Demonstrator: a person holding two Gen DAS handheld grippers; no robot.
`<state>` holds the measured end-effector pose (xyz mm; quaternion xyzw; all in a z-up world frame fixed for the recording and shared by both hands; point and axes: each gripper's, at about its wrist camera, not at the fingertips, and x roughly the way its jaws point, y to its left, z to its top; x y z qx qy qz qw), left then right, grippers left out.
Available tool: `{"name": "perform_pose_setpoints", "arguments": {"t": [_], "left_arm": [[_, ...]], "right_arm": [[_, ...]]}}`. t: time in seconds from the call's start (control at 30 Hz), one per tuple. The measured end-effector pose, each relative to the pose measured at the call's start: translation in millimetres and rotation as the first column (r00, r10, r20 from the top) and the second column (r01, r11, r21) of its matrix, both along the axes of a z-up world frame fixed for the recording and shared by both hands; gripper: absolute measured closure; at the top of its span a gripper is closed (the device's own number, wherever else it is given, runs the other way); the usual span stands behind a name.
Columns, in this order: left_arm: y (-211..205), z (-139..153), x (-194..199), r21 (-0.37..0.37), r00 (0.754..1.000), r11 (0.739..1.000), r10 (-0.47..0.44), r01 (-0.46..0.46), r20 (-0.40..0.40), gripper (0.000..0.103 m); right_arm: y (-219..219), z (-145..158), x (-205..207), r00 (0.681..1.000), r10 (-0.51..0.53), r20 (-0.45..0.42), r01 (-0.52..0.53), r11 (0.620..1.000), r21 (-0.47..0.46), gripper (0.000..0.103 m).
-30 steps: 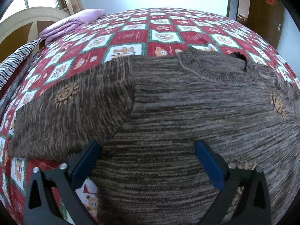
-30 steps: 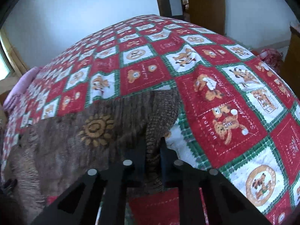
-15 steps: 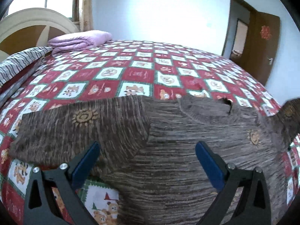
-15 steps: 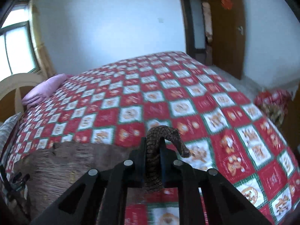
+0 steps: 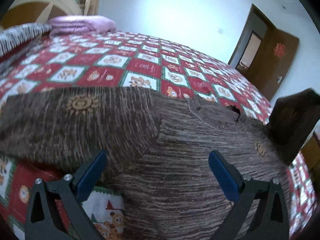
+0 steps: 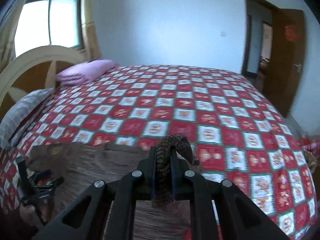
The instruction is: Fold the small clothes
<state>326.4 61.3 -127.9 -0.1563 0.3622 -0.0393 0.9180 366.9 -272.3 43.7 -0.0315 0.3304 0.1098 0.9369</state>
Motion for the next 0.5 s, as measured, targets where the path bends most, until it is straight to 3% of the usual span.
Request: {"name": "perform_pose_setpoints", "arguments": {"t": [0.17,0.23,0.27,0.33,0.4,0.5], "left_arm": [[10.2,-7.7,0.9,-0.083,1.000,0.996,0.011,-0.012,-0.020,0.000],[11.2,-9.6,1.6,-0.093,1.000,0.996,0.008,-0.010,-0.027,0.000],[11.8,-10.2,1.4,-0.097,1.000,0.995,0.007,-0.009,-0.027,0.000],[12.5,-10.0,0.3,-0.103,1.000,0.995,0.006,-0.009,-0.023,0.000],[14.2,-10.5,-0.5,-0.107,1.000,0.994,0.005,-0.007,-0.019,0.000],[13.2,-8.6,0.1,-0.088,1.000,0.996,0.009,-0.011,-0.023,0.000]], "right_arm": [[54.8,-44.8,16.0,0.995,0.064,-0.073,-0.061,0.997,0.037,0.092],[79.1,-83.0,27.3,0.979,0.114,-0.169,-0.100,0.991,0.089,0.089],[90.3,-100.6,31.6,0.964,0.144,-0.224,-0.120,0.986,0.117,0.085],[111.3,-141.8,35.7,0.911,0.203,-0.359,-0.153,0.975,0.162,0.054],[120.9,-162.3,24.6,0.876,0.255,-0.409,-0.190,0.962,0.194,0.052],[106.7,-160.0,0.9,0.877,0.288,-0.385,-0.218,0.952,0.216,0.052]]}}
